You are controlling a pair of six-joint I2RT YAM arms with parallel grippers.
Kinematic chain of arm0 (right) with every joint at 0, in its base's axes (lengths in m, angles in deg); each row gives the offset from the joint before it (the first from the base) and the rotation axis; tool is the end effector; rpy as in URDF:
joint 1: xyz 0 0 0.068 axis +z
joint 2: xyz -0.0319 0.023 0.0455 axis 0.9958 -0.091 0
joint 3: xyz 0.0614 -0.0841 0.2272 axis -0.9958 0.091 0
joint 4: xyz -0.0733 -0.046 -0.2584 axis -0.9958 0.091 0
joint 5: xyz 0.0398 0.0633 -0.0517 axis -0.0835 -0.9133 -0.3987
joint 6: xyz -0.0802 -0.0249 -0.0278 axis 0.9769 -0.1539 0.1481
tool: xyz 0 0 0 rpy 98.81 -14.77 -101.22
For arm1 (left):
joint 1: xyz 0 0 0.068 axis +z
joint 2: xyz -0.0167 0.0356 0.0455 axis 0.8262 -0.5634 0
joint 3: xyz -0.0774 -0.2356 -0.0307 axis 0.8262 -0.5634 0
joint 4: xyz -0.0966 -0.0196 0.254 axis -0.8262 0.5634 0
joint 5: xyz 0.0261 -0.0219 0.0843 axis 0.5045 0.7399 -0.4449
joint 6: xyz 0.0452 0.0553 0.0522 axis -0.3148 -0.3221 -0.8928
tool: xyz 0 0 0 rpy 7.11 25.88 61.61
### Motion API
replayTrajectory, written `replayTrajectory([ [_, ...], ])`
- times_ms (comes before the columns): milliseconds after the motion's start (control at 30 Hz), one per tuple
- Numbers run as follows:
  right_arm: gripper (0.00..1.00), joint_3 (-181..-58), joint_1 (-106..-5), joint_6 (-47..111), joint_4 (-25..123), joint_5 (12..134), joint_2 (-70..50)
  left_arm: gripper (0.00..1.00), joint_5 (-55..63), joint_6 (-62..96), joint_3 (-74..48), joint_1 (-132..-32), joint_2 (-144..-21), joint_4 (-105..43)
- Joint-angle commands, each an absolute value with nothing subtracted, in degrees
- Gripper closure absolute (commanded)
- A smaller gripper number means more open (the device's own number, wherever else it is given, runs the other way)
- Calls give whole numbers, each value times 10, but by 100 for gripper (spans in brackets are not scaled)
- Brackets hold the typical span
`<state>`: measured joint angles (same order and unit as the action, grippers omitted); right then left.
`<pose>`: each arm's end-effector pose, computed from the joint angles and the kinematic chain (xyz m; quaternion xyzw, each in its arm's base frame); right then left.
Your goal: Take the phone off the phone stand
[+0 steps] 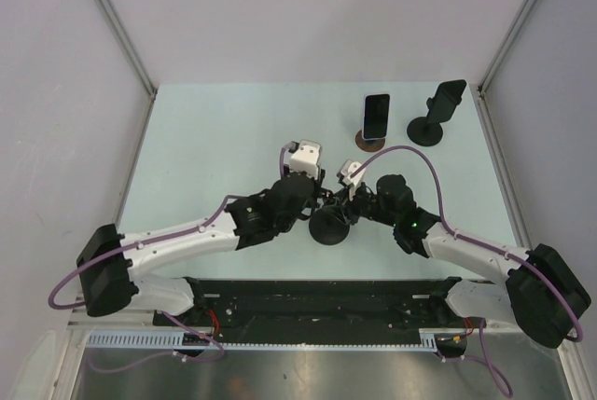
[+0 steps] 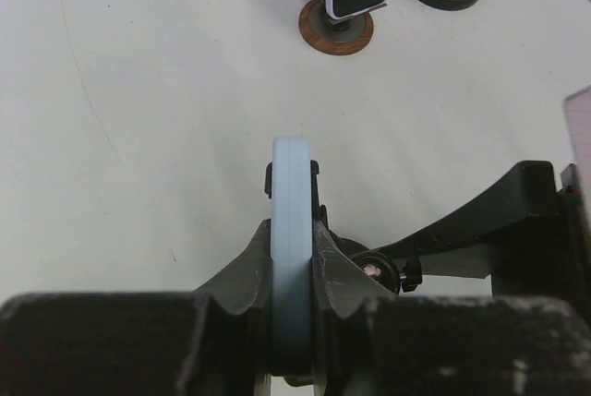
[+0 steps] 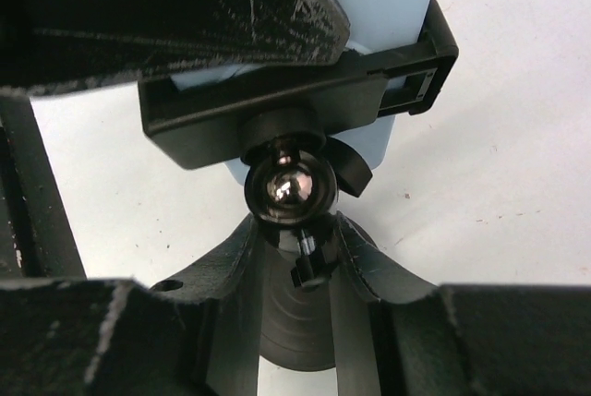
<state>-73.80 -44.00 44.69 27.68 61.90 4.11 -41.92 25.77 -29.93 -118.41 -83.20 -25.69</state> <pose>0.2181 0.2216 0.1875 -0.4032 0.6856 0.3018 0.5257 0.2018 -0.2869 0.2565 0.1229 0.8035 -0.1419 0.5650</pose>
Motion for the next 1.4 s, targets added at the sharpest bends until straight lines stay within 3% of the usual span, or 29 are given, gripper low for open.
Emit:
replayTrajectory([
  [0,100,-748,-449,435,280,601,50,100,-355,225,-332,-1140,-777,-264],
  [400,100,-741,-445,432,277,602,53,100,-295,182,-364,-1120,-709,-263],
  [567,99,-740,-431,429,283,625,70,100,-328,202,-364,-1120,-707,-263],
  [600,92,-740,-426,427,282,630,75,100,-334,227,-363,-1120,-703,-262],
  [633,70,-740,-416,424,277,634,84,100,-334,244,-363,-1120,-702,-262],
  [733,33,-743,-395,413,259,641,93,100,-350,301,-364,-1130,-704,-263],
  [833,22,-757,-386,413,255,642,85,100,-368,311,-349,-1156,-728,-262],
  [1033,18,-804,-384,440,299,637,43,100,-371,295,-320,-1189,-753,-263],
  [1200,20,-814,-395,458,292,616,30,100,-368,286,-314,-1199,-756,-263],
  [1300,32,-830,-407,457,319,603,21,100,-356,279,-314,-1200,-755,-263],
  [1367,56,-830,-412,461,326,600,17,100,-349,269,-313,-1200,-754,-263],
])
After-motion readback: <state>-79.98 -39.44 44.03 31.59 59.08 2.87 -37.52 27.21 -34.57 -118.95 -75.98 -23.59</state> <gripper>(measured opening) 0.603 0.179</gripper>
